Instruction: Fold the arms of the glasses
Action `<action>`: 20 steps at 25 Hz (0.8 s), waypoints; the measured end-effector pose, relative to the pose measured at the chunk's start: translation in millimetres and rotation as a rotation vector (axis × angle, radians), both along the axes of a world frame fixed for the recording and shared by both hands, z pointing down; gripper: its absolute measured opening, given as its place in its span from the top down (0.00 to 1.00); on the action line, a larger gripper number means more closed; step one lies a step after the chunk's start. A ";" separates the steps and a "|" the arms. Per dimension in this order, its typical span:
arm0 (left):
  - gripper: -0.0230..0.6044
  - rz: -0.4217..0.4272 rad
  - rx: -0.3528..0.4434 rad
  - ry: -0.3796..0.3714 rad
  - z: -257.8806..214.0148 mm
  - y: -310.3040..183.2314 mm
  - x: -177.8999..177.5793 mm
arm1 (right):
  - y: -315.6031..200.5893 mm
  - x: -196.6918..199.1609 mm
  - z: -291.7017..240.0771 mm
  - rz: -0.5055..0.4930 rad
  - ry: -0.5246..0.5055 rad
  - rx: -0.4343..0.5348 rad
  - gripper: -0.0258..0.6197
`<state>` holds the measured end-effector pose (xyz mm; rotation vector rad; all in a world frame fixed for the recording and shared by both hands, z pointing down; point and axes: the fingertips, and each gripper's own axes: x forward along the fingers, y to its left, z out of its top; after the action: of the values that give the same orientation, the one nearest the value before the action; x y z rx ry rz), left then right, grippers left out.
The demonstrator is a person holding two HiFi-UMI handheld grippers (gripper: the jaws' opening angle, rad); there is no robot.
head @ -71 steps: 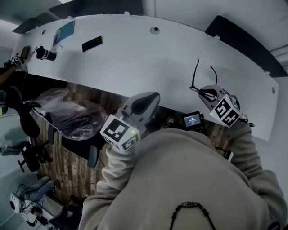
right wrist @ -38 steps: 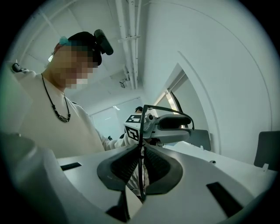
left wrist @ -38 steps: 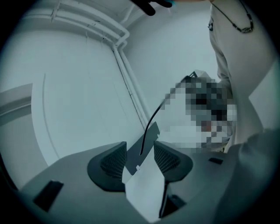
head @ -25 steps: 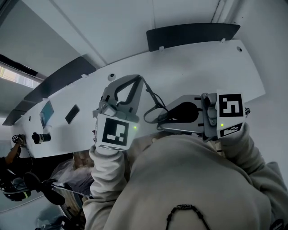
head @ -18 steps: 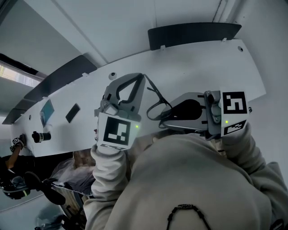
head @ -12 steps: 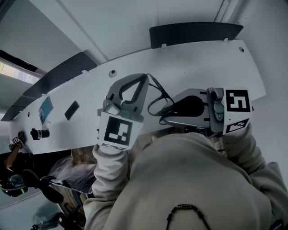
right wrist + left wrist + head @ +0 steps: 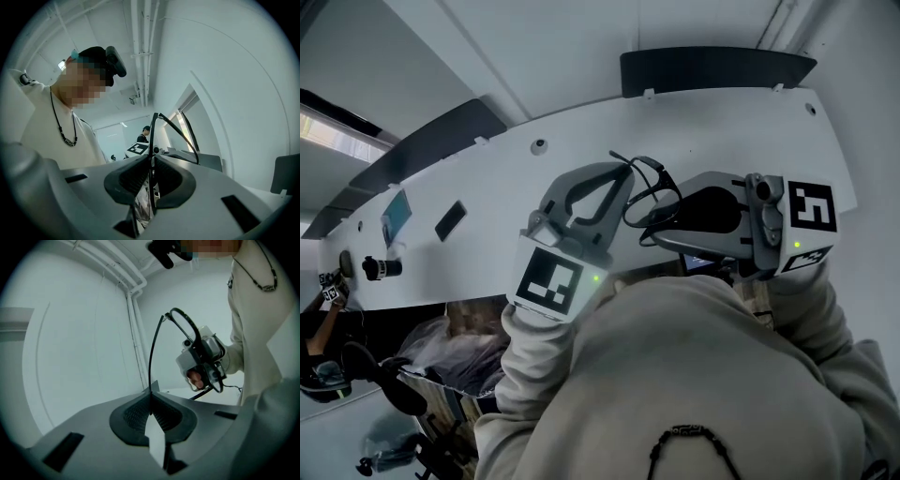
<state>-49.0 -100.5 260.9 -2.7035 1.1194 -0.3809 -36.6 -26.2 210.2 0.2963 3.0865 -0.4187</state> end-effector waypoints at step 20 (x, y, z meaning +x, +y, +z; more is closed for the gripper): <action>0.94 0.229 -0.185 0.424 -14.7 15.8 32.1 | -19.8 20.0 -22.6 0.039 -0.090 0.036 0.87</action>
<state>-16.9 -84.6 246.2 -3.1291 0.8797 0.1405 -16.7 -46.0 187.5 0.2482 3.0091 -0.3386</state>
